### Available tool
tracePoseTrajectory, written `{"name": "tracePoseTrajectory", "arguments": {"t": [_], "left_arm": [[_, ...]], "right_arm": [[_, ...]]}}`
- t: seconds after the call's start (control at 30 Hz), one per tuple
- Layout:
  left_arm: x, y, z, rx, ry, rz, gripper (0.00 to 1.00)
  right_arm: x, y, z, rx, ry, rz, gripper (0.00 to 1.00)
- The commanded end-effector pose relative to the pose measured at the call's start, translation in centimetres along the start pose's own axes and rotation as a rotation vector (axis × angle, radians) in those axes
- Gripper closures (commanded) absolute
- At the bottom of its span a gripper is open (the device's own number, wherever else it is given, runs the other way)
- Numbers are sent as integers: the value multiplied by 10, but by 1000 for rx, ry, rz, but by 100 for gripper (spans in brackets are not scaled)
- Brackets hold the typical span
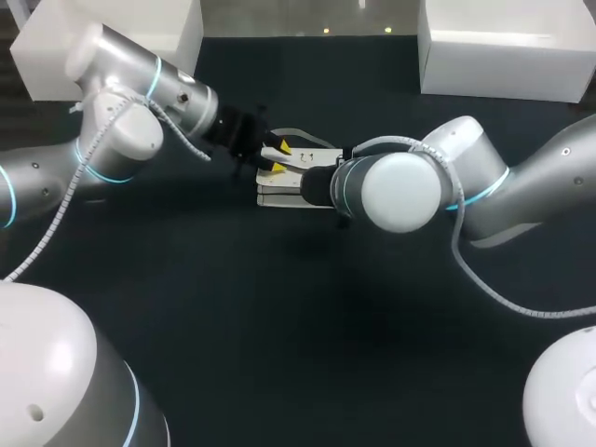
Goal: Pick up the bag, open it, inspect its contents, close it, and place it on the opposite side
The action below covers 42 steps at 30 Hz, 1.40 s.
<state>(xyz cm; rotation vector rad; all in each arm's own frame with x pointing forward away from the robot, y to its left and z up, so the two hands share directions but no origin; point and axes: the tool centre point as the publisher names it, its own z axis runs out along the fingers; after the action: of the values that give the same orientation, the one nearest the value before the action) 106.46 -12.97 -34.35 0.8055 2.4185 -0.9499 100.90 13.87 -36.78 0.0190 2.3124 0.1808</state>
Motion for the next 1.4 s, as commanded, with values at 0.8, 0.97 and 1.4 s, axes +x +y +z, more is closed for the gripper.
{"name": "tracePoseTrajectory", "arguments": {"t": [0.8, 0.97, 1.4], "left_arm": [[-4, 3, 19, -77, -68, 29, 96], [-10, 5, 14, -73, -72, -11, 100], [-39, 11, -8, -17, -4, -230, 100]], "right_arm": [[4, -3, 2, -18, -122, 0, 100], [4, -3, 2, -18, -122, 0, 100], [4, -3, 2, -18, -122, 0, 100]]}}
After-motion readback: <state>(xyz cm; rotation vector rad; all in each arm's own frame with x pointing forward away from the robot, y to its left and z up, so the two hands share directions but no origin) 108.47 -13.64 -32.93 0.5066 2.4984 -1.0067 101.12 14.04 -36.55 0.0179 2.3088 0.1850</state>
